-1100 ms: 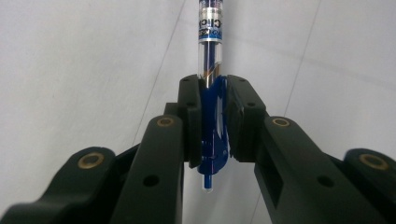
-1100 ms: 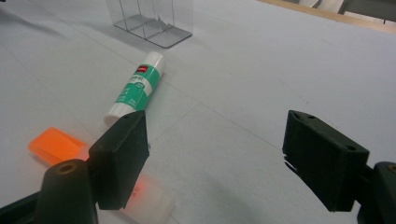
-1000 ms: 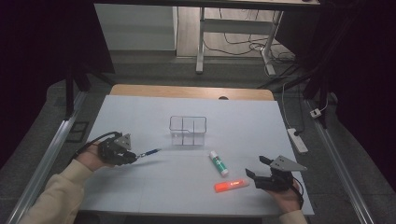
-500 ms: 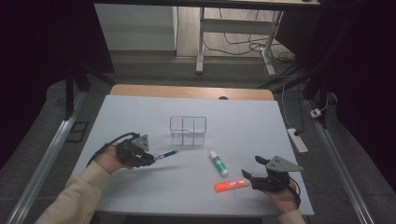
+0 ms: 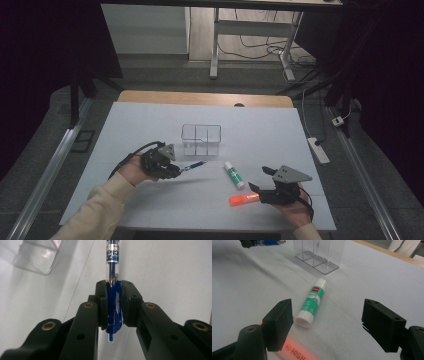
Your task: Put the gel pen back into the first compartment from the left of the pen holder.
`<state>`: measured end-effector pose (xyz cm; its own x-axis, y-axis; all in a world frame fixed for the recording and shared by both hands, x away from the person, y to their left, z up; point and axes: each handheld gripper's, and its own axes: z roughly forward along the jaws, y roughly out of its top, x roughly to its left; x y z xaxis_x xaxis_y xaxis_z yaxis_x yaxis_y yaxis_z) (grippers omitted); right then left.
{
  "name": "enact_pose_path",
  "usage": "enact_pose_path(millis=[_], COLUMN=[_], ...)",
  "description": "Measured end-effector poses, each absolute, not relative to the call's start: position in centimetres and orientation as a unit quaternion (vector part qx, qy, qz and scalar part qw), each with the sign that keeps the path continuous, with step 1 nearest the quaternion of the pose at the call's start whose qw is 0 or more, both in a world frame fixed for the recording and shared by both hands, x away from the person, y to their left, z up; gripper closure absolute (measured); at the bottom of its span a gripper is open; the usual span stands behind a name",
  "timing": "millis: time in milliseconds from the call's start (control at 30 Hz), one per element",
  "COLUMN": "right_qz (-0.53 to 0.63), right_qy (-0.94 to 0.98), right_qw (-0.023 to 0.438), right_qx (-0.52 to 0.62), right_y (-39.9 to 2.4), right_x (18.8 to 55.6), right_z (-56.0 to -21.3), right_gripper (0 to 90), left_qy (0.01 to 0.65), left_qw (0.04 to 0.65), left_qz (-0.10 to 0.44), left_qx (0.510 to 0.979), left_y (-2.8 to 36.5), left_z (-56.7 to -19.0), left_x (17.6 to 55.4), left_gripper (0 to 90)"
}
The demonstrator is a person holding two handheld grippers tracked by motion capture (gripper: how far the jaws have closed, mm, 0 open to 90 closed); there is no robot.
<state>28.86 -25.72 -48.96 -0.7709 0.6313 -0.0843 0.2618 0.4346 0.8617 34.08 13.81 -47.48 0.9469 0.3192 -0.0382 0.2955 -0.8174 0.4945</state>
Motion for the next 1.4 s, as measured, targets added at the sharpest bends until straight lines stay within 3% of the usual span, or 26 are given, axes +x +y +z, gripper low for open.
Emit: enact_pose_path(millis=[700,1400], right_qz=[0.44,0.398], right_qy=[0.85,0.883], right_qw=[0.196,0.207], right_qx=[0.213,0.139], right_y=[-20.2,-14.9], right_x=[29.6,30.9], right_z=[-47.6,-47.6], right_gripper=[27.5,32.4], left_qy=[0.153,0.154], left_qw=[0.255,0.25], left_qz=[-0.008,-0.014], left_qx=[0.955,0.956], left_y=[9.4,7.9], left_z=[-48.0,-47.7], left_x=[35.2,35.5], left_gripper=[76.1,76.1])
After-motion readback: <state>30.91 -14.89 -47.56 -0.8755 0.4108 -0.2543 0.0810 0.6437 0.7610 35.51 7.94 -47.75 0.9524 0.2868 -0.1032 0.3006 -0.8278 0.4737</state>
